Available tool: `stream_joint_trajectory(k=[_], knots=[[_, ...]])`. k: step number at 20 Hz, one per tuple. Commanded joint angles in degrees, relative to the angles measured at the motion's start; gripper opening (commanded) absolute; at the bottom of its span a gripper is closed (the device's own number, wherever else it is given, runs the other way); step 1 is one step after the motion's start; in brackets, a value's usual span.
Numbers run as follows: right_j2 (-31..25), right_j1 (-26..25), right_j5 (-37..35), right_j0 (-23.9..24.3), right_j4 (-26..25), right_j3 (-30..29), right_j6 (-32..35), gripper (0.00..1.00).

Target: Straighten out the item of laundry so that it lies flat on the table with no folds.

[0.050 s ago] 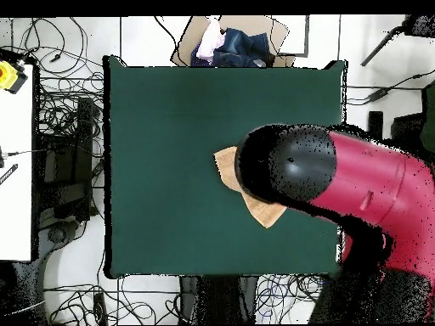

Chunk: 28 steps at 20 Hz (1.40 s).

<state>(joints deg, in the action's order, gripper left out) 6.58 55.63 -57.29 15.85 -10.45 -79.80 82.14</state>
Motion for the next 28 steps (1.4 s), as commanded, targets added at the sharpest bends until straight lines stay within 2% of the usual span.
stream_joint_trajectory(k=[1, 5, 10, 23, 28], knots=[[-10.67, -14.01, 15.99, 2.63, 0.48, -6.53, 0.76, 1.0], [-12.73, -16.39, 19.14, 3.25, 1.97, -6.11, 2.32, 1.0], [-11.94, -20.28, 23.82, 1.58, 1.67, -3.86, 6.85, 1.0], [-8.76, -26.32, 27.01, -1.67, 1.86, -0.75, 10.79, 1.0], [-6.92, -25.94, 26.03, -3.23, 2.07, -0.18, 12.4, 1.0]])
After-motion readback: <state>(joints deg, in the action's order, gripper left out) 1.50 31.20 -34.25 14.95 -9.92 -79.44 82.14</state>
